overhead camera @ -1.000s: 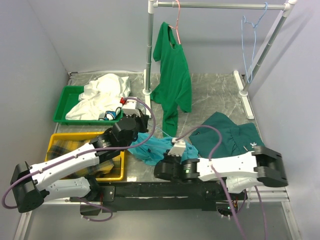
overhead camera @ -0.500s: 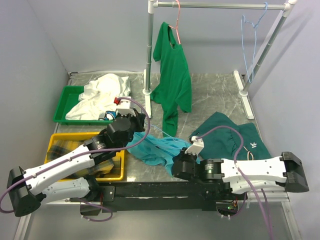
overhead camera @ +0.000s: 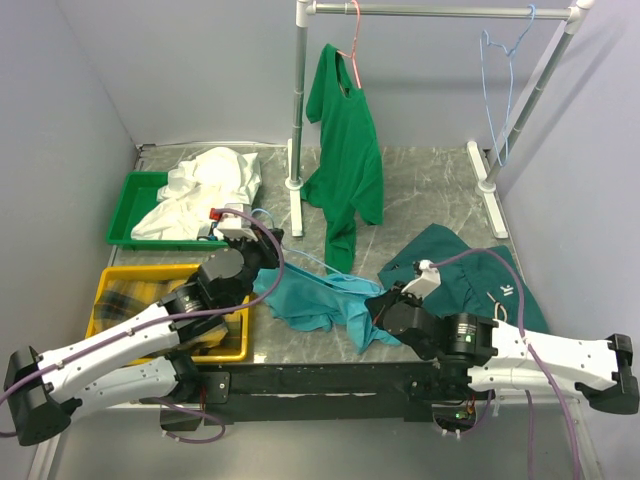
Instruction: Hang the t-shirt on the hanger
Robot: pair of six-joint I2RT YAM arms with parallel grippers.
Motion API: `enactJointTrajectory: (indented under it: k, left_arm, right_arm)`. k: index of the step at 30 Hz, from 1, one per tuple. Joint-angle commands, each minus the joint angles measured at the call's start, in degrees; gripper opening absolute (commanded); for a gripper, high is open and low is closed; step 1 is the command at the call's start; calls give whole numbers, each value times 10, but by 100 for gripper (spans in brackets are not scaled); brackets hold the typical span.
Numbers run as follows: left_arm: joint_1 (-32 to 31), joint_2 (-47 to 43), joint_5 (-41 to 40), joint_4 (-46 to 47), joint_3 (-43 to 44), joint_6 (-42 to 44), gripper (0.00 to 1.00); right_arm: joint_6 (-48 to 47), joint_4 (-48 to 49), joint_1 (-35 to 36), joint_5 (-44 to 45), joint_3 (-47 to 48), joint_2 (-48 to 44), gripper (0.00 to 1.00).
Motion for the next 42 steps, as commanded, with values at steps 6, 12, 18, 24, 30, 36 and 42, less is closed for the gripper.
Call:
enactJointTrajectory:
  k: [6, 12, 18, 24, 30, 36, 42]
  left_arm:
    - [4, -17, -48, 11, -9, 26, 1]
    - [4, -25, -57, 23, -29, 31, 1]
    - [3, -12, -78, 11, -21, 29, 1]
    - [2, -2, -82, 16, -12, 40, 1]
    - [-8, 13, -111, 1, 9, 52, 1]
    - [-45, 24, -139, 14, 39, 99, 1]
    - [-74, 32, -126, 29, 86, 156, 1]
  right_arm:
    - [-36, -61, -17, 16, 17, -35, 0]
    - [-63, -97, -24, 26, 63, -35, 0]
    - [-106, -129, -25, 27, 124, -15, 0]
    - [-141, -146, -25, 25, 163, -15, 0]
    - [-190, -172, -26, 23, 225, 1, 0]
    - [-282, -146, -51, -39, 298, 45, 0]
    - [-365, -74, -106, -147, 356, 113, 0]
